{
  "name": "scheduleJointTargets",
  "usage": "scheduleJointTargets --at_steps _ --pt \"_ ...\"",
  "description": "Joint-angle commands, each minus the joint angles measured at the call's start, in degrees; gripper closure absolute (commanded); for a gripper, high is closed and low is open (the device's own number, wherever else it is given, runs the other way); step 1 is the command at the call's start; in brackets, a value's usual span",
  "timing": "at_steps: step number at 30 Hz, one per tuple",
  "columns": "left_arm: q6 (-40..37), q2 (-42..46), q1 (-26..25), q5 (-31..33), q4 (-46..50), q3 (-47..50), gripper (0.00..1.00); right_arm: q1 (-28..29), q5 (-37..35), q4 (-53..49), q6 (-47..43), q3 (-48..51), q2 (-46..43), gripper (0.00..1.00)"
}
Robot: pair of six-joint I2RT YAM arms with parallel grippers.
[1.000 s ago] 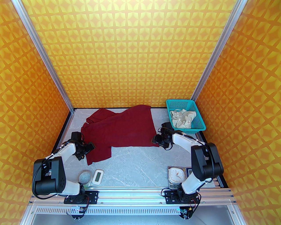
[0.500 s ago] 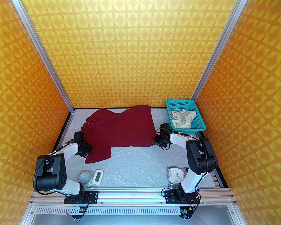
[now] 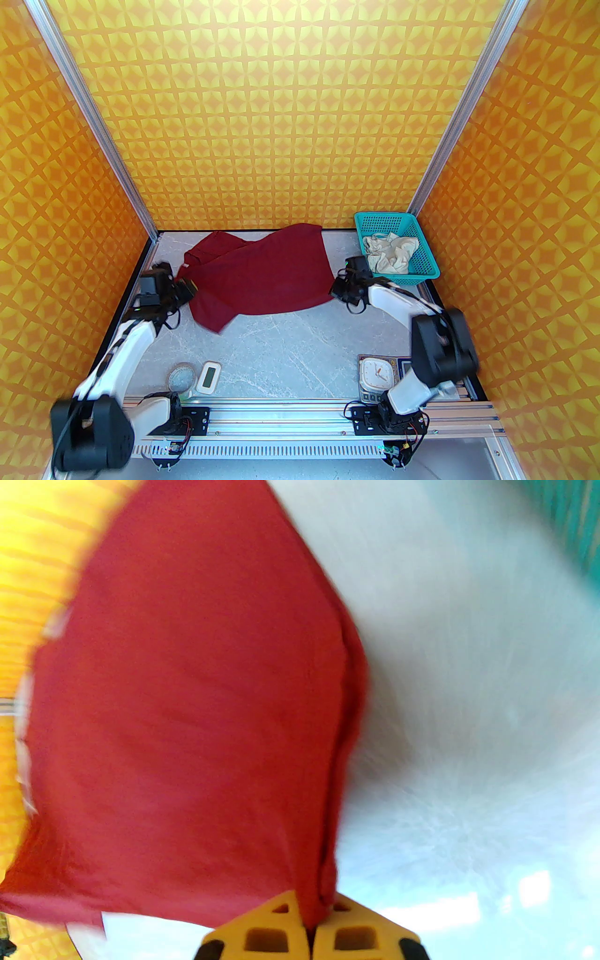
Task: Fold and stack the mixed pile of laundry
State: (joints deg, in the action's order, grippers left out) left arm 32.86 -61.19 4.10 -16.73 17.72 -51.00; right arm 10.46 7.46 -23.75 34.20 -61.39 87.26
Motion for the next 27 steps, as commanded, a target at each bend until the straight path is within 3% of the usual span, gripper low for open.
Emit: scheduleJointTargets --at_steps 1,7,10,14,21,27 --pt "-5.41 5.35 -0.23 -3.83 3.12 -13.13 1.00 0.08 -6.07 -5.11 -3.02 -7.89 -9.56 1.00" --pt "-11.74 8.48 -0.36 -8.81 8.12 -31.50 1.00 0.09 -8.60 -15.71 -6.20 -20.52 -18.80 1.00" --pt "-18.67 8.57 -1.14 -10.96 14.68 -44.71 1.00 0.08 -10.01 -23.81 -8.39 -29.44 -22.40 1.00" --pt "-24.79 5.37 -2.60 -8.95 23.96 -59.09 1.00 0.07 -14.12 -32.22 -11.98 -41.03 -24.49 1.00" --pt "-17.78 -6.72 -3.00 -8.75 19.30 -62.30 1.00 0.09 -10.62 -29.60 -11.73 -44.72 -16.36 1.00" --pt "-17.33 -20.42 -2.56 -7.85 8.61 -65.04 1.00 -0.30 -8.52 -20.85 -11.83 -52.01 -1.82 1.00"
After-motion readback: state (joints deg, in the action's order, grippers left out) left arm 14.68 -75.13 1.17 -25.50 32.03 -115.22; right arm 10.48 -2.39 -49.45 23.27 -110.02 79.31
